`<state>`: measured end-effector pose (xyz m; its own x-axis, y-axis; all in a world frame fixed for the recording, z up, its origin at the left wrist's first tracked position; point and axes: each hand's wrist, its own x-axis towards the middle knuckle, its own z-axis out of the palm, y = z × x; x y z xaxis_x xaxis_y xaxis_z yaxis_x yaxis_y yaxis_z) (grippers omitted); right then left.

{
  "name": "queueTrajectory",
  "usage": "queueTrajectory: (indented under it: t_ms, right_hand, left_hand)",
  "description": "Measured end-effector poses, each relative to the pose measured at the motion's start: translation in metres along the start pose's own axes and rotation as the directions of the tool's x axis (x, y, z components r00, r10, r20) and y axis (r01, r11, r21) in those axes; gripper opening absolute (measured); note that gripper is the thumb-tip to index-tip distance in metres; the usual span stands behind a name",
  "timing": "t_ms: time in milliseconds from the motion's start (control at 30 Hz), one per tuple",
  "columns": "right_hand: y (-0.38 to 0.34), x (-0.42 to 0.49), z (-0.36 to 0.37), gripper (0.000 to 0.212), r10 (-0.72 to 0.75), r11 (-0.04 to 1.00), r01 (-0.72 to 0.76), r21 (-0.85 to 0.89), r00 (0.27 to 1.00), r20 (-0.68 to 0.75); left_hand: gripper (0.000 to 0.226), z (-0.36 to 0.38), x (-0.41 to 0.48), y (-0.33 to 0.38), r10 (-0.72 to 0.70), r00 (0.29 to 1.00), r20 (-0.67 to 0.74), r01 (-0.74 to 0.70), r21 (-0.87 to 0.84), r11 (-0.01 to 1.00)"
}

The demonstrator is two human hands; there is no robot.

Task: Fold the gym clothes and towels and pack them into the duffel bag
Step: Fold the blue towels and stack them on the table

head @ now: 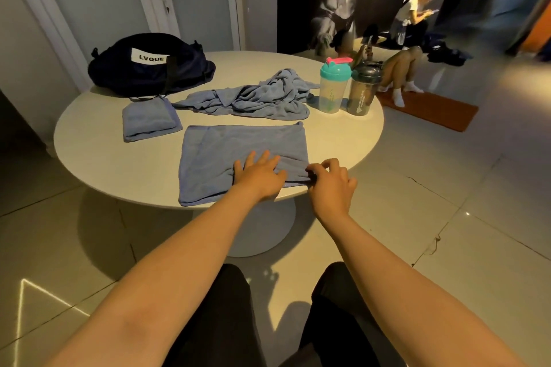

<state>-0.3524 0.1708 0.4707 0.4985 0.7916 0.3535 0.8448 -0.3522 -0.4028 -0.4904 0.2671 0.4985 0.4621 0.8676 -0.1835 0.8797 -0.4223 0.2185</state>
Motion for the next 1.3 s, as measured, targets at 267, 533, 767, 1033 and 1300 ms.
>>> queueTrajectory:
  t_ms: [267, 533, 767, 1033, 1300]
  right_hand:
    - [-0.027, 0.028, -0.007, 0.034, -0.038, 0.99, 0.019, 0.14, 0.991, 0.131]
    - [-0.032, 0.07, -0.002, 0.033, 0.026, 0.999, -0.019, -0.033, 0.975, 0.22]
    - [-0.035, 0.124, 0.021, 0.044, 0.003, 1.0, 0.0, -0.01, 0.934, 0.358]
    - [-0.026, 0.139, 0.05, 0.054, 0.039, 0.999, -0.043, 0.001, 0.92, 0.389]
    - [-0.029, 0.135, 0.055, 0.066, 0.019, 0.991, 0.048, -0.123, 0.871, 0.492]
  left_hand:
    - [0.049, -0.015, 0.001, 0.002, 0.005, 0.999, 0.044, 0.003, -0.186, 0.982]
    - [0.026, -0.021, 0.036, -0.014, -0.014, 0.939, -0.344, -0.075, -0.245, 0.967]
    - [0.036, -0.031, 0.116, 0.004, 0.068, 0.968, -0.242, -0.124, -0.224, 0.967]
    - [0.031, -0.03, 0.167, 0.006, 0.09, 0.973, -0.214, -0.108, -0.077, 0.991]
    - [0.035, -0.036, 0.179, -0.027, -0.106, 0.88, -0.463, -0.004, -0.229, 0.973]
